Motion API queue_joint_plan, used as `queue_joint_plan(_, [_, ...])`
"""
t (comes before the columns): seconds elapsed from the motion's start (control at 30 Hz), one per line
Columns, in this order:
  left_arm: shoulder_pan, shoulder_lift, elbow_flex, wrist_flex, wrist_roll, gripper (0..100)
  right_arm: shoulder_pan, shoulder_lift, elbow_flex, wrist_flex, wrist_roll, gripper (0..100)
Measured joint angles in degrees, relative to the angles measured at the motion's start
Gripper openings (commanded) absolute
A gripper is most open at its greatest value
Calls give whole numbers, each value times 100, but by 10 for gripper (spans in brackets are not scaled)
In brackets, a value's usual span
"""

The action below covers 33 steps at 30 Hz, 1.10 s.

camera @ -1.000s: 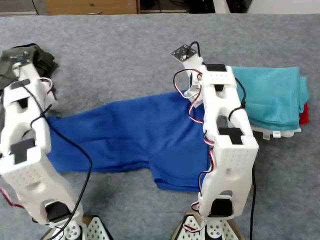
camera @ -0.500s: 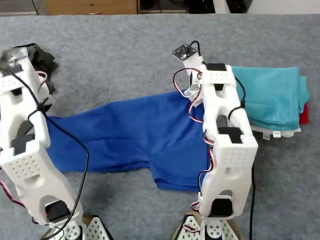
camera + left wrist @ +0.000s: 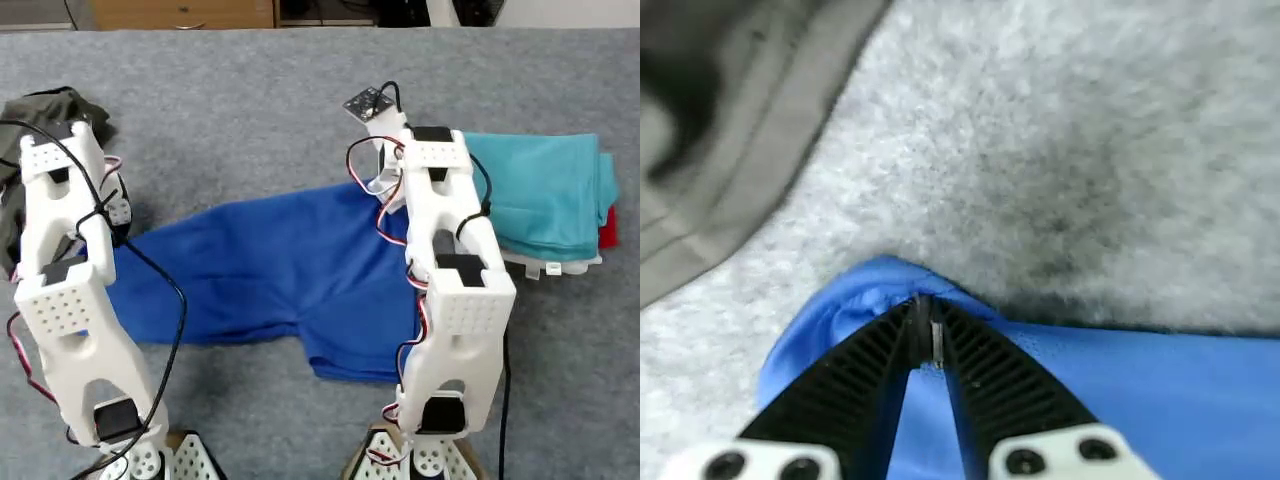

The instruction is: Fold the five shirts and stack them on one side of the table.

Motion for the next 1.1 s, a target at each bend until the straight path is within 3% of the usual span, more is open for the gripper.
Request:
queue_joint_plan(0.37, [-571, 281, -88, -607, 18, 20, -9, 105, -105, 26, 0, 2])
queue_joint_plan(0.8, [-1125, 352, -527, -624, 18, 20, -114, 1837, -3095, 2075, 70, 2])
queue_joint_plan(1.1, [-1248, 378, -1011, -369, 9, 20, -70, 2004, -3429, 2268, 44, 2])
